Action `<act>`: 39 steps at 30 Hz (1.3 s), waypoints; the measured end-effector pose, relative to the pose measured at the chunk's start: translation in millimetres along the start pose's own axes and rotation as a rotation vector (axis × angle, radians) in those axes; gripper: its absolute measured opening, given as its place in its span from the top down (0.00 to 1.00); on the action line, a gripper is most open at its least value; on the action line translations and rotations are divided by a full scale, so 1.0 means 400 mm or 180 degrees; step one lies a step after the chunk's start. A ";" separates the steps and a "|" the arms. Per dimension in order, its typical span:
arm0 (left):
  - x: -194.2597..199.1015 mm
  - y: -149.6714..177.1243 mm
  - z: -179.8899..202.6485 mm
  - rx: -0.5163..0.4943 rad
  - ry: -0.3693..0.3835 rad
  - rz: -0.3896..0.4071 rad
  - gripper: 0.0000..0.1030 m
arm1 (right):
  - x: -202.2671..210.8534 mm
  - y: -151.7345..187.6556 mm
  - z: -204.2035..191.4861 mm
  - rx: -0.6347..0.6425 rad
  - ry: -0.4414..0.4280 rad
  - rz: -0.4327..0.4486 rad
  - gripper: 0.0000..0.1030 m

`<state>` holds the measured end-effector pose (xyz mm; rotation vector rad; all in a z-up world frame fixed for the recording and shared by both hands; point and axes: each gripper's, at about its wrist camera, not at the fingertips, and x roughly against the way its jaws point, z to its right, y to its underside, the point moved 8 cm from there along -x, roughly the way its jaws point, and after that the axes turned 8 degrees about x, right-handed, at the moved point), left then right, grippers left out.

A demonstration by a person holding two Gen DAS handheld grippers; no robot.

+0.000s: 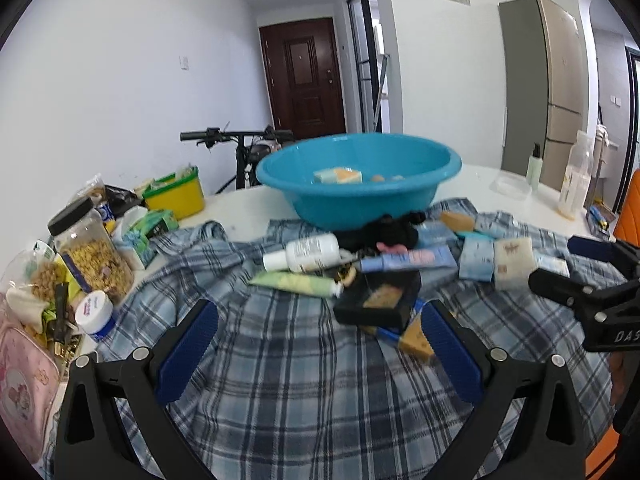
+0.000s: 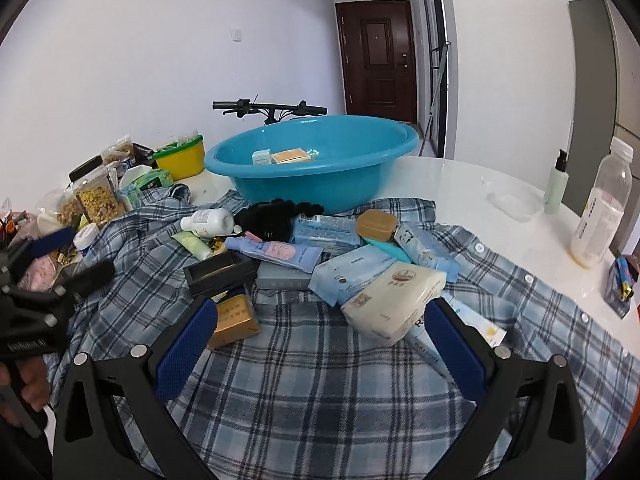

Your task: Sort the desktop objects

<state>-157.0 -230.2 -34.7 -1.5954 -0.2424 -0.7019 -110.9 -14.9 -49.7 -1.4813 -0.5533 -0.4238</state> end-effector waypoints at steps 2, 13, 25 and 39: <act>-0.007 0.012 0.002 -0.0025 -0.0019 -0.0034 0.00 | 0.001 0.001 -0.005 -0.0015 -0.0002 0.0012 0.00; -0.019 0.030 0.005 0.0010 0.0061 -0.0087 0.00 | -0.028 0.025 -0.008 0.0006 0.0046 -0.0103 0.00; -0.039 0.037 0.002 0.0108 0.0104 -0.0118 0.00 | -0.023 0.038 0.011 -0.0002 0.0111 -0.0092 0.00; -0.043 0.047 -0.006 0.0150 0.0160 -0.0157 0.00 | -0.038 0.033 -0.020 0.0115 0.0030 -0.0163 0.00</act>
